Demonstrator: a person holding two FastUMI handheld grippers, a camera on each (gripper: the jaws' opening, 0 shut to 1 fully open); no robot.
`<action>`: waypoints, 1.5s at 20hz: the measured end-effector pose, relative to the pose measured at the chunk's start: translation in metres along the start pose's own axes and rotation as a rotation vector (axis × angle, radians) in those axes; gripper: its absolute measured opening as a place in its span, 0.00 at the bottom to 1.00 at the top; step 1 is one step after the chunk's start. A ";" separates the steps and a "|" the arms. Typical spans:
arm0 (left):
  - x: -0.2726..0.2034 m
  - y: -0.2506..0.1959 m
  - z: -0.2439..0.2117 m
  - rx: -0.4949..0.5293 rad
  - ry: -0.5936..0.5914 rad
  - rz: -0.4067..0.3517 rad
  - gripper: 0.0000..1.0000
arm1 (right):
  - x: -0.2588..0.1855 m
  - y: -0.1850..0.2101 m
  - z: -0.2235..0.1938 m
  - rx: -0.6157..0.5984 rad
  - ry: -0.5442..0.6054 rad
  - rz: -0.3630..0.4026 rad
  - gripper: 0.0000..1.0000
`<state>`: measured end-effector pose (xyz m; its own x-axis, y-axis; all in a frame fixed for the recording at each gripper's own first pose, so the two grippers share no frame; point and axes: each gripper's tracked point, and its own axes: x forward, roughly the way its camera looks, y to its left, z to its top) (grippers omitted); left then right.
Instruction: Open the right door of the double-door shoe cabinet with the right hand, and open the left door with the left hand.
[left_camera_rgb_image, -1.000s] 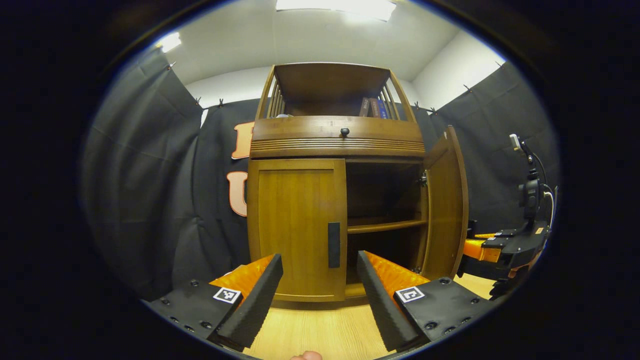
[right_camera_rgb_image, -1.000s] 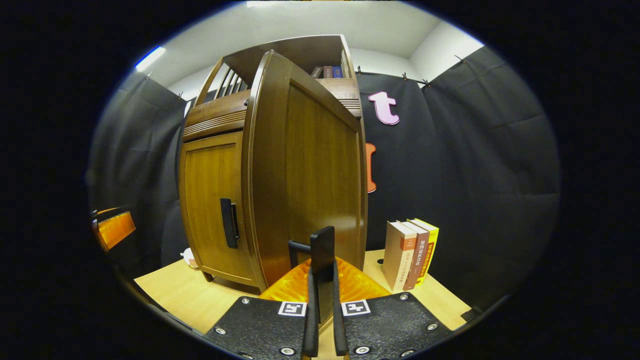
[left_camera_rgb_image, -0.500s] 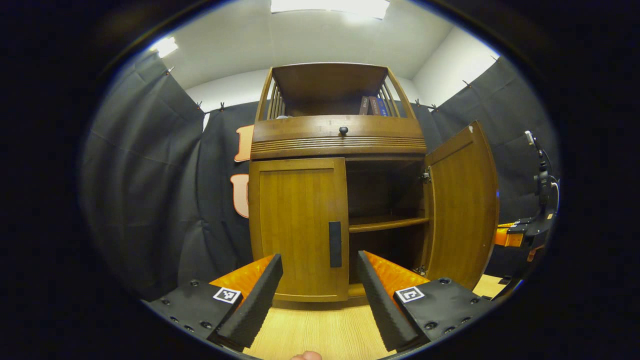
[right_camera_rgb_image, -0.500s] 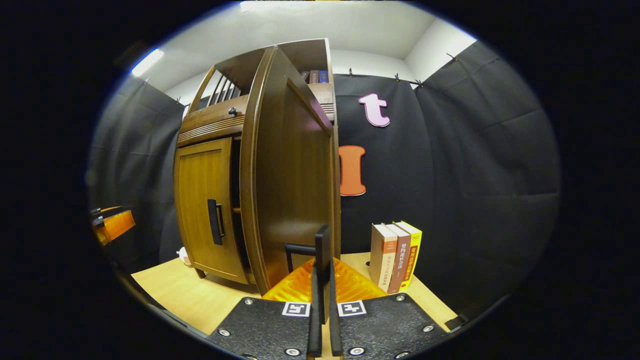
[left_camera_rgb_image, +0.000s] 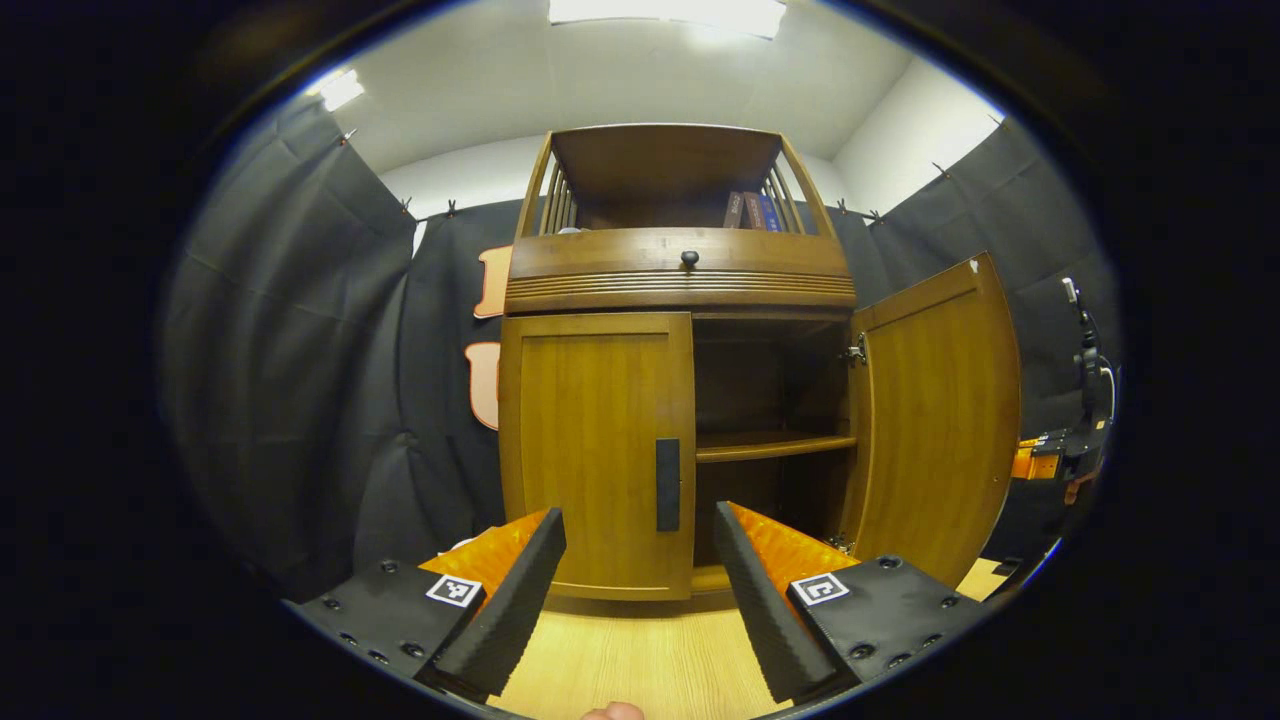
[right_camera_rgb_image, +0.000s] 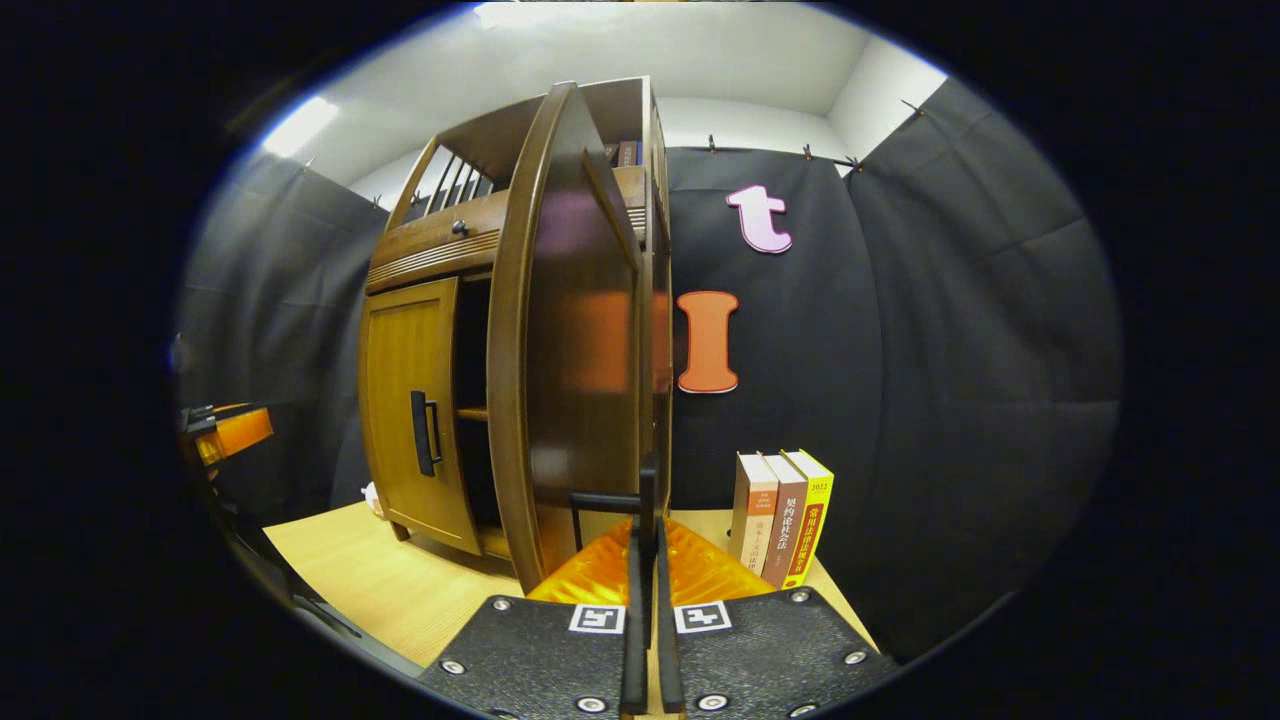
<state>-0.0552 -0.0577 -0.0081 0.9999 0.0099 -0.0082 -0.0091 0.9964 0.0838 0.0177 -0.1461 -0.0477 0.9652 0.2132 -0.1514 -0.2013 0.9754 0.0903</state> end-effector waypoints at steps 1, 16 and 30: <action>0.000 -0.001 0.000 0.006 0.002 -0.001 0.99 | -0.001 -0.002 -0.001 0.009 -0.006 0.003 0.04; 0.025 -0.024 -0.003 -0.005 0.023 -0.051 0.94 | -0.067 -0.021 -0.034 0.101 0.031 -0.121 0.03; 0.126 -0.049 0.003 -0.014 0.019 -0.131 0.94 | -0.084 -0.044 -0.005 0.001 -0.004 -0.188 0.92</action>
<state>0.0708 -0.1059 -0.0104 0.9922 -0.1191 -0.0369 0.1213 0.9904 0.0668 -0.0556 -0.2062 -0.0434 0.9864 0.0267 -0.1620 -0.0169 0.9980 0.0615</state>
